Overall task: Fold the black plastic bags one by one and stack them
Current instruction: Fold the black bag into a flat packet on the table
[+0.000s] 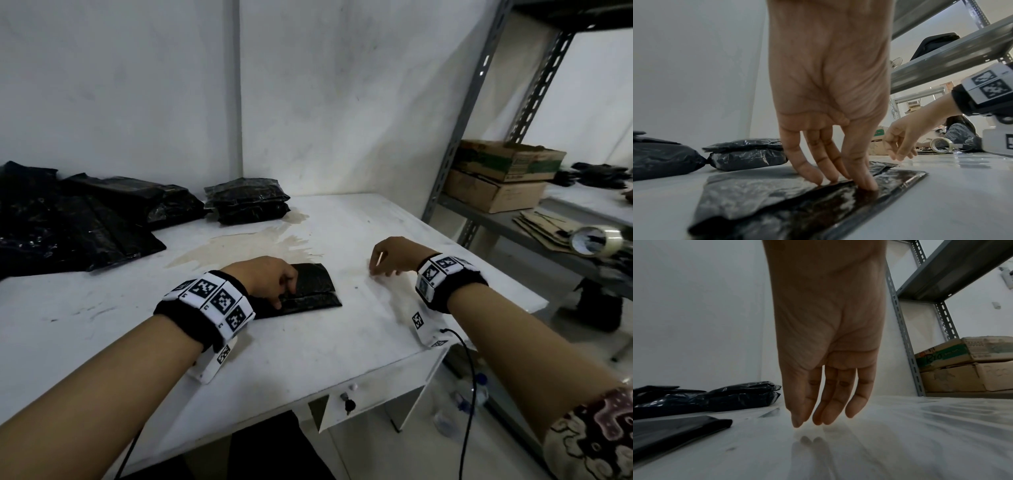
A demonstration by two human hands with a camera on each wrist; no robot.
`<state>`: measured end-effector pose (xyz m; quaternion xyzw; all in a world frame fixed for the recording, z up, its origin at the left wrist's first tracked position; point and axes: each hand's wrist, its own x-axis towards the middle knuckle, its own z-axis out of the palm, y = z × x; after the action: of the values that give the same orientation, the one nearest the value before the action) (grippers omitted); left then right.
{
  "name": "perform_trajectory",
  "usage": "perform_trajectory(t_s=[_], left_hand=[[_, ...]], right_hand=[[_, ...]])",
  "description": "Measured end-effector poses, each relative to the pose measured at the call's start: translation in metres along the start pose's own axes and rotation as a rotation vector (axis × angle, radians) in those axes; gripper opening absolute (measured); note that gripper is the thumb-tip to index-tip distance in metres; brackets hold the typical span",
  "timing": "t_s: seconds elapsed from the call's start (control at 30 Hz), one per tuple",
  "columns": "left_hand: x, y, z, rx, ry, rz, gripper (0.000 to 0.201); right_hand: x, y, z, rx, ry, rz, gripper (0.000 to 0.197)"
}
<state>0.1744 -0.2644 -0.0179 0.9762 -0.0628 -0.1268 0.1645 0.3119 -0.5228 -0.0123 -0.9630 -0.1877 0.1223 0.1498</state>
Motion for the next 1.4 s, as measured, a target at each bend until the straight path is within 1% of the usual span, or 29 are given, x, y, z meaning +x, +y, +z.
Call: perform_trajectory(t_s=[0.2,0.3,0.43,0.5,0.63,0.7,0.83,1.0,1.07,1.23,1.33,1.4], left_hand=[[-0.007,0.013,0.007,0.021,0.012,0.013,0.033],[-0.009,0.021,0.01,0.047,0.029,0.004,0.034],[-0.013,0.027,0.012,0.061,0.048,-0.013,0.036],[-0.014,0.031,0.013,0.066,0.052,-0.015,0.036],[-0.015,0.042,0.015,0.112,0.049,-0.023,0.035],[-0.015,0.049,0.017,0.135,0.046,-0.015,0.034],[-0.013,0.058,0.022,0.107,0.041,0.01,0.033],[-0.011,0.058,0.027,0.092,0.034,0.039,0.034],[-0.012,0.056,0.028,0.082,0.038,0.038,0.034],[-0.014,0.055,0.027,0.058,0.041,0.043,0.034],[-0.014,0.055,0.027,0.041,0.04,0.039,0.034],[-0.014,0.055,0.027,0.04,0.041,0.04,0.033]], right_hand=[[-0.052,0.001,0.008,0.016,-0.034,-0.005,0.016],[-0.078,0.006,0.013,0.023,-0.044,-0.022,0.021],[-0.115,0.014,0.02,0.0,0.005,-0.046,0.041],[-0.133,0.019,0.025,0.001,0.026,-0.067,0.046],[-0.15,0.025,0.033,-0.103,0.001,-0.124,0.062],[-0.152,0.03,0.035,-0.133,-0.016,-0.153,0.059],[-0.152,0.03,0.026,-0.154,0.013,-0.134,0.035],[-0.147,0.023,0.014,-0.168,-0.039,-0.093,0.023],[-0.147,0.019,0.012,-0.159,-0.044,-0.061,0.021],[-0.15,0.013,0.012,-0.153,-0.083,-0.039,0.022],[-0.151,0.013,0.012,-0.17,-0.09,-0.031,0.015],[-0.15,0.012,0.013,-0.174,-0.1,-0.024,0.023]])
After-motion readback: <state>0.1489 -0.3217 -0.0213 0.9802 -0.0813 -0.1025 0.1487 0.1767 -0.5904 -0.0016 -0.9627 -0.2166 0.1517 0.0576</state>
